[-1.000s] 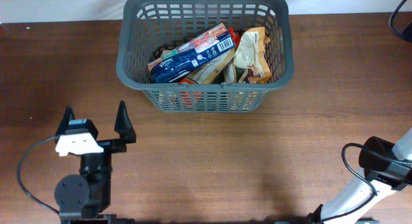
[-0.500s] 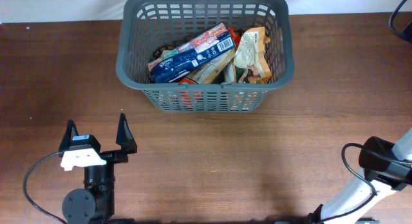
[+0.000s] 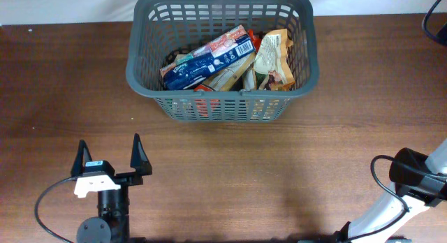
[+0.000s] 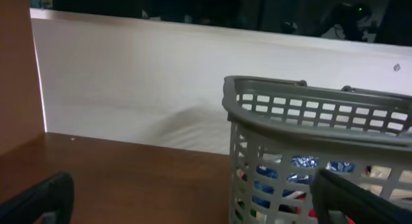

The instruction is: Pack container

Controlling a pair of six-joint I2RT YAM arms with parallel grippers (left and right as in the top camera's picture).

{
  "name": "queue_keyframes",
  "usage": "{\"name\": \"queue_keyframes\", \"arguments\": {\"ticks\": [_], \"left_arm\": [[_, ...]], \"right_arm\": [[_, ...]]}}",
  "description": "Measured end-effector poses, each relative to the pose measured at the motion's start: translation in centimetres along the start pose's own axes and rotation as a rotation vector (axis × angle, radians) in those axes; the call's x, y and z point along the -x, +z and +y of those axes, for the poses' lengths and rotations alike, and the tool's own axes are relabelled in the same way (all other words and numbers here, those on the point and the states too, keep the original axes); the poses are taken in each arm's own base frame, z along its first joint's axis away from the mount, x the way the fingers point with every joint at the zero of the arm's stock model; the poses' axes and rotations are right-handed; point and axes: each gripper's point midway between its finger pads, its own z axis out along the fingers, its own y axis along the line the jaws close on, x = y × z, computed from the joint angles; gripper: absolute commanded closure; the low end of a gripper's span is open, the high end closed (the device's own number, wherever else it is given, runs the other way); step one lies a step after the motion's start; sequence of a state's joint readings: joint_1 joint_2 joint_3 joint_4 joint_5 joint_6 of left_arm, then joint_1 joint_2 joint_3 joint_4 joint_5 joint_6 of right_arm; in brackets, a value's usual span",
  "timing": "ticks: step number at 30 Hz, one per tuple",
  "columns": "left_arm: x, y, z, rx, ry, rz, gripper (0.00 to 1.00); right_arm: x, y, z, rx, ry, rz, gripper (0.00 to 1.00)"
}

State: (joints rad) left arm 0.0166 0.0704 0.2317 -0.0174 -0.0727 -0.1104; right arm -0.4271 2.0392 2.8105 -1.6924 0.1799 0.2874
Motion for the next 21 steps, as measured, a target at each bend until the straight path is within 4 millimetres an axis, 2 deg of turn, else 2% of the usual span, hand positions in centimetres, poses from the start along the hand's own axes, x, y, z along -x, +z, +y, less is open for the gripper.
{"name": "queue_keyframes", "arguments": {"ticks": [6, 15, 21], "left_arm": [[-1.0, -0.3, 0.1, -0.001, 0.005, -0.005, 0.01], [-1.1, -0.3, -0.1, -0.016, 0.096, -0.002, 0.01], [-1.9, -0.3, -0.3, -0.027, 0.119, 0.028, 0.01]], "right_arm": [[0.0, 0.0, 0.0, 0.000, 0.000, 0.000, 0.01], [0.0, 0.0, 0.0, 0.000, 0.000, 0.000, 0.01], [0.0, 0.0, 0.0, 0.000, 0.000, 0.000, 0.01]]}}
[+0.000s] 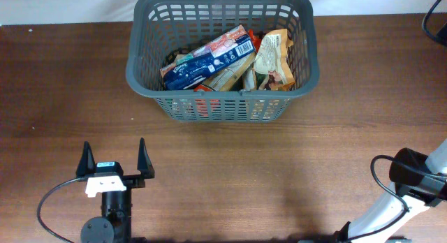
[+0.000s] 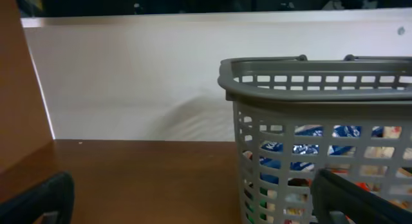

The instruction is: Pack container

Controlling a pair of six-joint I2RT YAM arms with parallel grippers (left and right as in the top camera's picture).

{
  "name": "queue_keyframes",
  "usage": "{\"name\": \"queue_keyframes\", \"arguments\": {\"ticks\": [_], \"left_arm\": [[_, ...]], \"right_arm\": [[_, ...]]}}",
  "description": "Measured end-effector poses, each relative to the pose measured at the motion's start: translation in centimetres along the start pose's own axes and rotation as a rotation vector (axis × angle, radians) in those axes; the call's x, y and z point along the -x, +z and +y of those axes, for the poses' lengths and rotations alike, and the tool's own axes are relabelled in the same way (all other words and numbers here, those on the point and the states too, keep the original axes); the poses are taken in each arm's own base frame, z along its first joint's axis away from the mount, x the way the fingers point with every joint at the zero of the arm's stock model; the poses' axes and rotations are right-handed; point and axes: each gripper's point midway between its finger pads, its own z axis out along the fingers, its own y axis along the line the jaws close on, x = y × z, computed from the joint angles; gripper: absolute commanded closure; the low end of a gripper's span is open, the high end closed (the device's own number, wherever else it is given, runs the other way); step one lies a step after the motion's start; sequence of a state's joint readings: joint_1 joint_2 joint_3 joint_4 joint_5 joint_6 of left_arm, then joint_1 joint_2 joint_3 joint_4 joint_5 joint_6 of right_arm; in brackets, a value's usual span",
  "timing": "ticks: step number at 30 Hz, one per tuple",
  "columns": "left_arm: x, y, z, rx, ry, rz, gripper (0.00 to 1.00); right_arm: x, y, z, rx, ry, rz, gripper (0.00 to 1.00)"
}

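A grey slatted basket (image 1: 143, 61) stands at the back middle of the table, holding a blue box (image 1: 206, 58), a tan snack bag (image 1: 272, 58) and other packets. My left gripper (image 1: 114, 159) sits low near the front left edge, open wide with nothing between its fingers, pointing toward the basket. In the left wrist view the basket (image 2: 309, 76) fills the right half, beyond the left gripper (image 2: 193, 201). Of the right arm only the base and cable (image 1: 412, 177) show at the front right; its gripper is out of view.
A white wall (image 2: 129, 76) runs behind the brown table (image 1: 230, 173). A black cable loop (image 1: 49, 208) lies by the left arm's base. Another dark cable (image 1: 433, 23) shows at the back right corner.
My left gripper has drawn back slightly toward the front edge and turned to face straight ahead. In its wrist view the basket now sits level. Nothing else has changed.
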State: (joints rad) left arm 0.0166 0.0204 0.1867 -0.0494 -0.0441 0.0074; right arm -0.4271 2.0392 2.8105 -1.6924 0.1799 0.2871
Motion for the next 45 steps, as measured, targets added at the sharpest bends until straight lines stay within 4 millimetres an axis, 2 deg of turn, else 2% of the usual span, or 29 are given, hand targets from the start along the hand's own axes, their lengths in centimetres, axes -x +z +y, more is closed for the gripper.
{"name": "queue_keyframes", "arguments": {"ticks": [4, 11, 21, 32, 45], "left_arm": [[-0.5, 0.1, -0.2, -0.014, 0.001, 0.010, 0.01], [-3.0, 0.6, -0.9, -0.050, 0.001, 0.008, 0.01], [-5.4, 0.8, -1.4, -0.075, 0.006, 0.050, 0.01], [-8.9, 0.3, -1.4, -0.079, 0.040, 0.193, 0.01], [-8.9, 0.3, -1.4, -0.081, 0.058, 0.191, 0.01]], "right_arm": [[0.0, 0.0, 0.0, 0.000, 0.000, 0.000, 0.01], [0.0, 0.0, 0.0, 0.000, 0.001, 0.000, 0.01], [0.0, 0.0, 0.0, 0.000, 0.000, 0.000, 0.01], [0.0, 0.0, 0.0, 0.000, 0.000, 0.000, 0.01], [0.0, 0.0, 0.0, 0.000, 0.001, 0.000, 0.01]]}}
